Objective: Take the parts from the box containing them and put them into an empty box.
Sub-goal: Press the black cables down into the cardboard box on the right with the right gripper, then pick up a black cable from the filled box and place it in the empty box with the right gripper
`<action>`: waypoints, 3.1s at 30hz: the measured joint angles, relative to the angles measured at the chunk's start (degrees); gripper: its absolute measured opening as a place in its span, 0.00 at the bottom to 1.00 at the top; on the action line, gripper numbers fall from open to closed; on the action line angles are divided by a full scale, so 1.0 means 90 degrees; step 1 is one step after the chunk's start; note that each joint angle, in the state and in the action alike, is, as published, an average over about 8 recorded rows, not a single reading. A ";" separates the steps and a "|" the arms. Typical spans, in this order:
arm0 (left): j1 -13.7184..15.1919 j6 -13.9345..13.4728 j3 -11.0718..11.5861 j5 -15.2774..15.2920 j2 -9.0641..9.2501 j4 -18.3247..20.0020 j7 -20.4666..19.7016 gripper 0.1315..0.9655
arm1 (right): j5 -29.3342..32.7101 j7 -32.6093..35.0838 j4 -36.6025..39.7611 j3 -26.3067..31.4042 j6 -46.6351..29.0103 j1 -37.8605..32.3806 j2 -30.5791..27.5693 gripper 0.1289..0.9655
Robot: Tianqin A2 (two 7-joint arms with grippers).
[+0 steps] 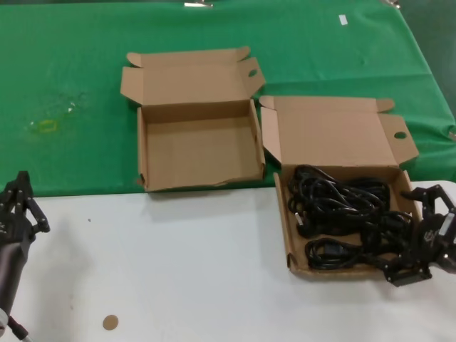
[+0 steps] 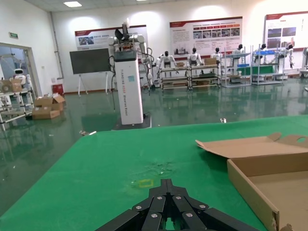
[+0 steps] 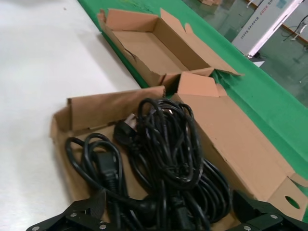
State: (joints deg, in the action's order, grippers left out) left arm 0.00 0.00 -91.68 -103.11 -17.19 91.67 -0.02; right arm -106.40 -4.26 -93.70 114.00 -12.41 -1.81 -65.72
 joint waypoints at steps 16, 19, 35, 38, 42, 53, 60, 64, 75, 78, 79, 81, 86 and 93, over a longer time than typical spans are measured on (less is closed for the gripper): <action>0.0000 0.0000 0.0000 -0.0001 0.0000 0.0000 0.0000 0.01 | 0.1357 -0.0437 0.0452 -0.0259 -0.0475 -0.0473 0.0721 0.81; 0.0000 0.0000 0.0000 -0.0001 0.0000 0.0000 0.0000 0.01 | 0.1539 -0.0469 0.0493 -0.0336 -0.0545 -0.0484 0.0832 0.76; 0.0000 0.0000 0.0000 -0.0001 0.0000 0.0000 0.0000 0.01 | 0.2104 -0.0572 0.0474 -0.0771 -0.0939 -0.0415 0.1261 0.33; 0.0000 0.0000 0.0000 -0.0001 0.0000 0.0000 0.0000 0.01 | 0.2150 -0.0580 0.0465 -0.0848 -0.1001 -0.0392 0.1314 0.33; 0.0000 0.0000 0.0000 -0.0001 0.0000 0.0000 0.0000 0.01 | 0.2209 -0.0605 0.0428 -0.0957 -0.1065 -0.0352 0.1362 0.24; 0.0000 0.0000 0.0000 -0.0001 0.0000 0.0000 0.0000 0.01 | 0.2557 -0.1006 -0.0032 -0.1392 -0.1175 -0.0153 0.1317 0.14; 0.0000 0.0000 0.0000 -0.0001 0.0000 0.0000 0.0000 0.01 | 0.3085 -0.1414 -0.0491 -0.1632 -0.1396 -0.0250 0.1387 0.14; 0.0000 0.0000 0.0000 -0.0001 0.0000 0.0000 0.0000 0.01 | 0.3388 -0.1504 -0.0572 -0.1582 -0.1630 -0.0586 0.1579 0.14; 0.0000 0.0000 0.0000 -0.0001 0.0000 0.0000 0.0000 0.01 | 0.4125 -0.1215 0.0035 -0.0887 -0.2342 -0.2194 0.2654 0.13; 0.0000 0.0000 0.0000 -0.0001 0.0000 0.0000 0.0000 0.01 | 0.4282 -0.1035 0.0344 -0.0652 -0.2462 -0.2654 0.3043 0.13; 0.0000 0.0000 0.0000 -0.0001 0.0000 0.0000 0.0000 0.01 | 0.4340 -0.0972 0.0456 -0.0578 -0.2488 -0.2798 0.3174 0.13; 0.0000 0.0000 0.0000 -0.0001 0.0000 0.0000 0.0000 0.01 | 0.4454 -0.0848 0.0675 -0.0443 -0.2523 -0.3058 0.3427 0.13; 0.0000 0.0000 0.0000 -0.0001 0.0000 0.0000 0.0000 0.01 | 0.4709 -0.0571 0.1205 -0.0162 -0.2557 -0.3597 0.4002 0.13; 0.0000 0.0000 0.0000 -0.0001 0.0000 0.0000 0.0000 0.01 | 0.4907 -0.0262 0.1950 0.0092 -0.2518 -0.4148 0.4660 0.13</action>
State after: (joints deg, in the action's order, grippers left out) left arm 0.00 0.00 -91.68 -103.12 -17.19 91.67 -0.02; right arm -62.24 -6.62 -76.15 114.83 -35.07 -39.14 -23.78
